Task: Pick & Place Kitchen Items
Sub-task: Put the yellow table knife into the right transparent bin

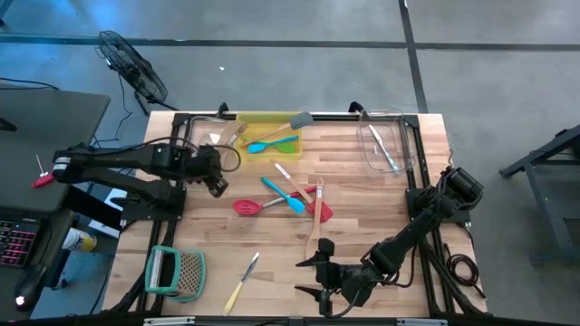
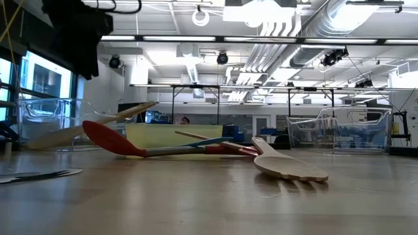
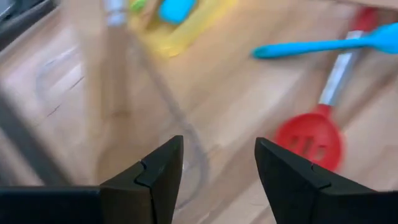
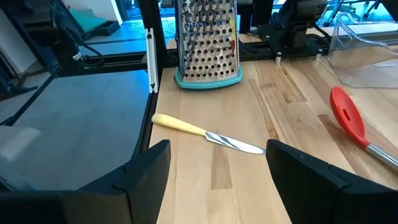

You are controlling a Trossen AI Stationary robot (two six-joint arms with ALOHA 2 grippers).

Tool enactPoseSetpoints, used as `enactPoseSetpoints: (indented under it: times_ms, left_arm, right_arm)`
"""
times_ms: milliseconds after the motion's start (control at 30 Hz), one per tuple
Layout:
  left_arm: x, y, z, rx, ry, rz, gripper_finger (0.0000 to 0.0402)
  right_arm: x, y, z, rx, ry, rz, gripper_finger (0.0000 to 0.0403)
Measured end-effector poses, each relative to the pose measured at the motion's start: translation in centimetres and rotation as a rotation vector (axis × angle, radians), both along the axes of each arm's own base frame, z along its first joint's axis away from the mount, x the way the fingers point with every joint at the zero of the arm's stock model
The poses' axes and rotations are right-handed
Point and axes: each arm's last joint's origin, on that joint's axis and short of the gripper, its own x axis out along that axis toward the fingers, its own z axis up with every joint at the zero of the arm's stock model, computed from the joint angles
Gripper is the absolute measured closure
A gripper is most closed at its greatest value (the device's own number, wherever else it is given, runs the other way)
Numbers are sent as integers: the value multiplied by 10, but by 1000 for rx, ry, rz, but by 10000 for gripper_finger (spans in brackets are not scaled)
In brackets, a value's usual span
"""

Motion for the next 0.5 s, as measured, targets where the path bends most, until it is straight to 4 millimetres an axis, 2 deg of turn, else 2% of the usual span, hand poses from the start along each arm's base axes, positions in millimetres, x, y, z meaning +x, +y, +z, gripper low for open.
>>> enactPoseSetpoints:
  times_ms: [133,200,333,500]
  left_arm:
    - [8,-10,4,65,-70,-95,208]
    - [14,-11,7,138,-117,-72,208]
    - [32,-12,9,287,-226,32,208]
    - [53,-15,14,353,-279,-111,208]
  right_arm:
    - [-1,-2,-3,-75,27,-2,145]
    - [0,-7,-7,-106,57,-25,145]
    - [3,-25,-19,-65,173,-132,145]
    - [-4,-53,-37,-110,396,-273,145]
